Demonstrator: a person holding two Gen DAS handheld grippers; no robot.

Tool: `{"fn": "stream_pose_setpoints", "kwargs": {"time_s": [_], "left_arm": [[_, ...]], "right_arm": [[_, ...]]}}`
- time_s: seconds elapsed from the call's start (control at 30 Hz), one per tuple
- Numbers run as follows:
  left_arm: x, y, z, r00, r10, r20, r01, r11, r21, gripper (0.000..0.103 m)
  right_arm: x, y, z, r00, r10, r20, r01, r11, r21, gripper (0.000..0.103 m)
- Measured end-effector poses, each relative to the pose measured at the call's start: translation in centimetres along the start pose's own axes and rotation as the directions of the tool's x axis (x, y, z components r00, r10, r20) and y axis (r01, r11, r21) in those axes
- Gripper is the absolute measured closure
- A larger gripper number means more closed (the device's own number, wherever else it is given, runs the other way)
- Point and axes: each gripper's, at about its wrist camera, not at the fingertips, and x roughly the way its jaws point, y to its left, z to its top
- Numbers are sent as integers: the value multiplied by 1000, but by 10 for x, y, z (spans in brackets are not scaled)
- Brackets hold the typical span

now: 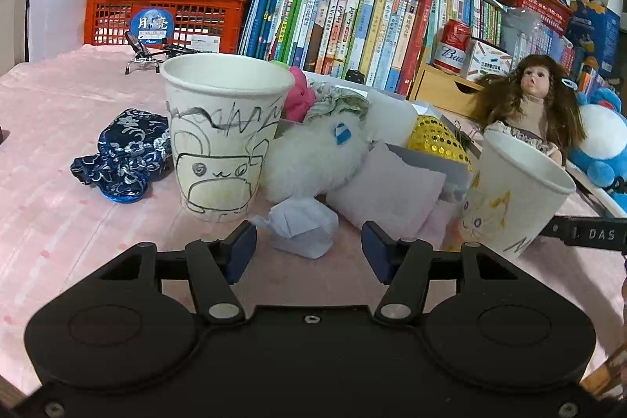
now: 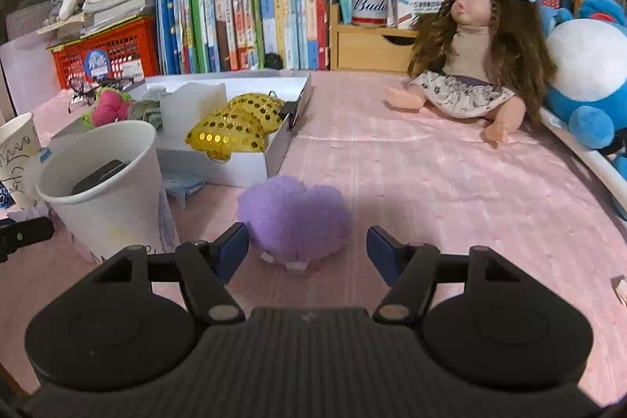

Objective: Organize soft objects
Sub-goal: 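Grasp the light blue cloth with the left gripper while the right gripper grasps the purple plush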

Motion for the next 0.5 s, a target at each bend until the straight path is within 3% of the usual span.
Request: {"fn": "stream_pose_setpoints", "kwargs": {"time_s": [0.17,0.33,0.5], "left_arm": [[5,-2,1,1000,18,4,-18,1000,-16,50],[8,0,2,1000,28,0,-28,999,-24,65],[6,-1,1,999,33,-1,-33,999,-1,66]], "right_arm": [[7,3,5,1000,10,-18,-11,999,-41,23],[10,6,11,999,27,-26,-29,997,-70,22],[17,6,13,997,61,-43,-64,995,-77,22]]}}
